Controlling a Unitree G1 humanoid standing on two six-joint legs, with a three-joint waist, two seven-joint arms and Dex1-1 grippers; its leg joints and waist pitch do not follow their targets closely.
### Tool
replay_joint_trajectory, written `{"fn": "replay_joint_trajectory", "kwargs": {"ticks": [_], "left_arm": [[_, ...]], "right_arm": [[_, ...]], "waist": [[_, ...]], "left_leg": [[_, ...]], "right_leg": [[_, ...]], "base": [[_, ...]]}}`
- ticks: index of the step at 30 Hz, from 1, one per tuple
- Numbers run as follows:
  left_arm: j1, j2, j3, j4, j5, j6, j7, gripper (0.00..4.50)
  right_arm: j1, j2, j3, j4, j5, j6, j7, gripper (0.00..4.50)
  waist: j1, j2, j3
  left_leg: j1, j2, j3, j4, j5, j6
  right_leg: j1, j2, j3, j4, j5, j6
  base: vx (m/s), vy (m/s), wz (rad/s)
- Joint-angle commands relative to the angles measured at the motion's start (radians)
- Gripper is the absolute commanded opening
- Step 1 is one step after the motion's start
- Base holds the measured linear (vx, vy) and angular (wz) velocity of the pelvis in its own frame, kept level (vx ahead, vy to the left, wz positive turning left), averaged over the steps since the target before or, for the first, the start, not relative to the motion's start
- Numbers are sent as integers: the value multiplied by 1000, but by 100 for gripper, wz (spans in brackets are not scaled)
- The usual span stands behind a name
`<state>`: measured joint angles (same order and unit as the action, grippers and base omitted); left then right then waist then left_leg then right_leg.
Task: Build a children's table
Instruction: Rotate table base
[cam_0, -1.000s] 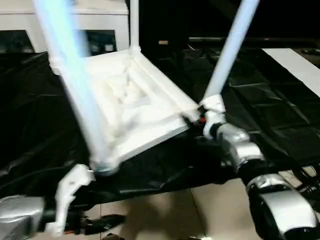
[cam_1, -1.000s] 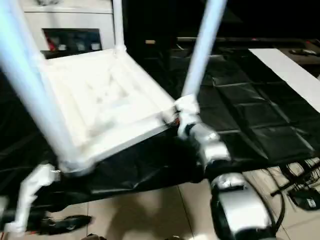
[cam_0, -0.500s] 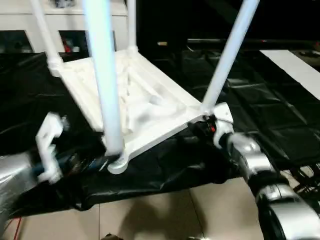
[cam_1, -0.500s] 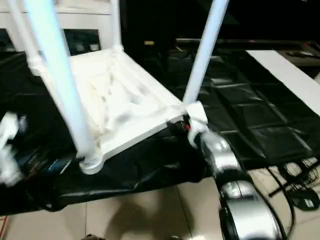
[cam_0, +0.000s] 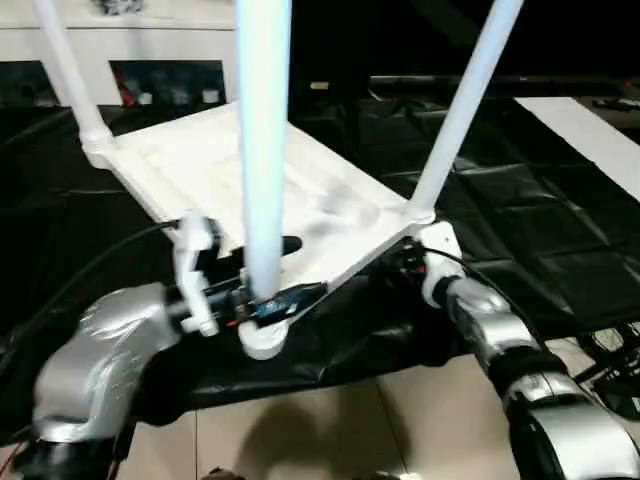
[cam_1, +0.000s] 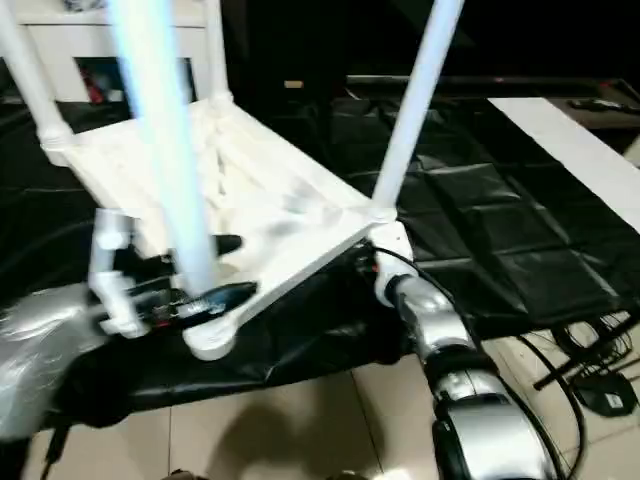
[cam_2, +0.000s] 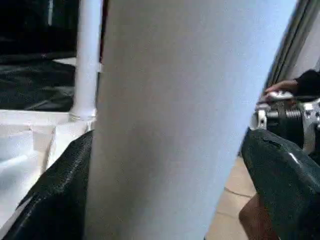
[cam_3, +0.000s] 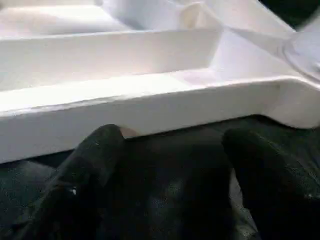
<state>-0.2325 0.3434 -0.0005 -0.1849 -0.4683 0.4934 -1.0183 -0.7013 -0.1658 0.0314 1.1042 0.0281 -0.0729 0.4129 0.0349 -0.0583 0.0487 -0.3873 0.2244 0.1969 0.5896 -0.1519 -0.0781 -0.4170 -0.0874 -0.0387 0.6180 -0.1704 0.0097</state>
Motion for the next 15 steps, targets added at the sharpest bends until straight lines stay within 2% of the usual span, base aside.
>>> {"fn": "replay_joint_trajectory", "kwargs": {"ticks": [1,2,4,6,7,9,11,12,13,14,15], "left_arm": [[-29,-11,-62,16,19,-19,-17,450],[-43,-15,-80,24,23,-22,-24,450],[-43,-15,-80,24,23,-22,-24,450],[-62,-26,-100,31,22,-26,-30,450],[-83,-43,-122,38,21,-33,-36,450],[-126,-85,-167,57,24,-46,-51,450],[-136,-98,-181,64,27,-53,-56,450],[-165,-133,-214,93,43,-76,-56,450],[-165,-133,-214,93,43,-76,-56,450],[-178,-149,-228,108,54,-88,-50,450],[-178,-149,-228,108,54,-88,-50,450]], "right_arm": [[-21,16,22,4,-19,7,7,371],[-28,26,24,5,-22,7,6,371],[-28,26,24,5,-22,7,6,371],[-38,37,24,13,-23,2,12,371],[-48,51,23,23,-23,-3,14,371],[-59,75,28,36,-25,-16,36,371],[-61,82,30,39,-26,-20,45,371],[-66,92,35,47,-30,-27,49,371],[-66,92,35,47,-30,-27,49,371],[-68,95,37,49,-30,-28,48,371],[-68,95,37,49,-30,-28,48,371]], "waist": [[0,9,-63],[-1,0,-63],[-1,3,-65],[-2,1,-65],[-2,-3,-66],[-1,-1,-66],[-4,-4,-68],[-6,-4,-68],[-5,-4,-69],[-8,-8,-70],[-8,-7,-70]], "left_leg": [[23,-1,-1,-66,-334,-26],[20,1,-2,-68,-330,-28],[20,1,-2,-68,-320,-28],[20,1,-1,-67,-310,-26],[21,0,1,-65,-307,-22],[23,1,0,-65,-311,-25],[15,1,-3,-67,-299,-29],[16,0,-2,-67,-292,-26],[20,1,-1,-64,-292,-25],[12,0,-2,-65,-276,-20],[13,0,-1,-64,-270,-17]], "right_leg": [[34,-23,23,-73,-286,-160],[36,-23,22,-72,-278,-156],[38,-25,23,-69,-267,-156],[37,-24,23,-69,-251,-160],[36,-24,24,-68,-246,-166],[36,-25,23,-68,-249,-169],[44,-26,22,-65,-229,-169],[42,-25,22,-66,-217,-171],[40,-25,22,-66,-209,-174],[48,-27,22,-61,-185,-182],[48,-27,22,-62,-180,-183]], "base": [[0,0,0],[0,0,0],[0,0,0],[0,0,0],[0,0,0],[0,0,0],[0,0,0],[0,0,0],[0,0,0],[0,0,0],[0,0,0]]}}
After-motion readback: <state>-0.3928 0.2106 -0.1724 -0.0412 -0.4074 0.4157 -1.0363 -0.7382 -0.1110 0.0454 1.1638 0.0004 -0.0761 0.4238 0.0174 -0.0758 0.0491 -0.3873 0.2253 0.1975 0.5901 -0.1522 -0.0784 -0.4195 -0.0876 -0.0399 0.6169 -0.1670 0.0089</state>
